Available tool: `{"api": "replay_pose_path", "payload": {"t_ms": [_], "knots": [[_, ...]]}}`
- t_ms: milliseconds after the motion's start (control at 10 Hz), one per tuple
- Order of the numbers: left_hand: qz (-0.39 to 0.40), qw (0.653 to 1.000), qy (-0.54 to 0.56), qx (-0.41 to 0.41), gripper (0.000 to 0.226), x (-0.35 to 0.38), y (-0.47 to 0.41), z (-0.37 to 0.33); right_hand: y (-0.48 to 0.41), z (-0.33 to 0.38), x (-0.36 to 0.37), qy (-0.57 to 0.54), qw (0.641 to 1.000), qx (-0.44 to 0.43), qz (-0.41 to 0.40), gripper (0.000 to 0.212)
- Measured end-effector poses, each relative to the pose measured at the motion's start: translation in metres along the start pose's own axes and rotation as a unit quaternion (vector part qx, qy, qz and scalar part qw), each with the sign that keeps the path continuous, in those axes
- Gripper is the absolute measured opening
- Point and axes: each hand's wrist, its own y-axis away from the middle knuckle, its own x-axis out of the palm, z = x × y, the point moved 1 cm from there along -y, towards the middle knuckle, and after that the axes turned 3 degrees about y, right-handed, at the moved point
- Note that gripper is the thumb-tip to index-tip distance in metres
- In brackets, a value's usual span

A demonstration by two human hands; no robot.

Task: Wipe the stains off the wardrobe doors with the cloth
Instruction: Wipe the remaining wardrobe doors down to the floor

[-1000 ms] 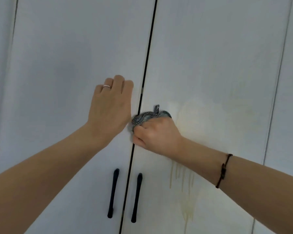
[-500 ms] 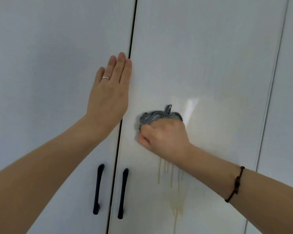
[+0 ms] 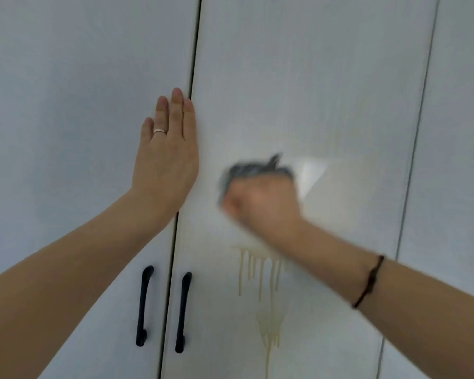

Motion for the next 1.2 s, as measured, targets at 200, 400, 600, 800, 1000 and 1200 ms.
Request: {"api": "replay_pose_path", "payload": {"t_ms": [200, 400, 600, 800, 1000, 1200], "knots": [[0.037, 0.999, -0.01, 0.02, 0.056, -0.004, 0.006, 0.001, 0.004, -0.038, -0.007, -0.049, 0.989, -0.137, -0.035, 0.03], [0.048, 0.996, -0.077, 0.003, 0.056, -0.01, -0.002, -0.015, -0.067, -0.144, -0.037, 0.035, 0.955, 0.28, -0.088, 0.035], [0.139, 0.976, -0.165, -0.023, 0.057, -0.021, -0.008, -0.021, 0.053, -0.039, -0.017, -0.06, 0.997, -0.04, -0.04, 0.032], [0.199, 0.97, -0.136, -0.01, 0.023, -0.079, -0.073, -0.028, -0.043, -0.142, -0.025, -0.001, 0.991, -0.09, -0.095, 0.029], [0.184, 0.975, -0.126, 0.004, 0.031, -0.081, -0.092, -0.028, -0.118, -0.144, -0.022, 0.04, 0.951, 0.277, -0.129, 0.032], [0.237, 0.963, -0.127, -0.001, 0.017, -0.079, -0.105, -0.029, -0.125, -0.08, -0.002, -0.046, 0.995, -0.055, -0.071, 0.03]]}}
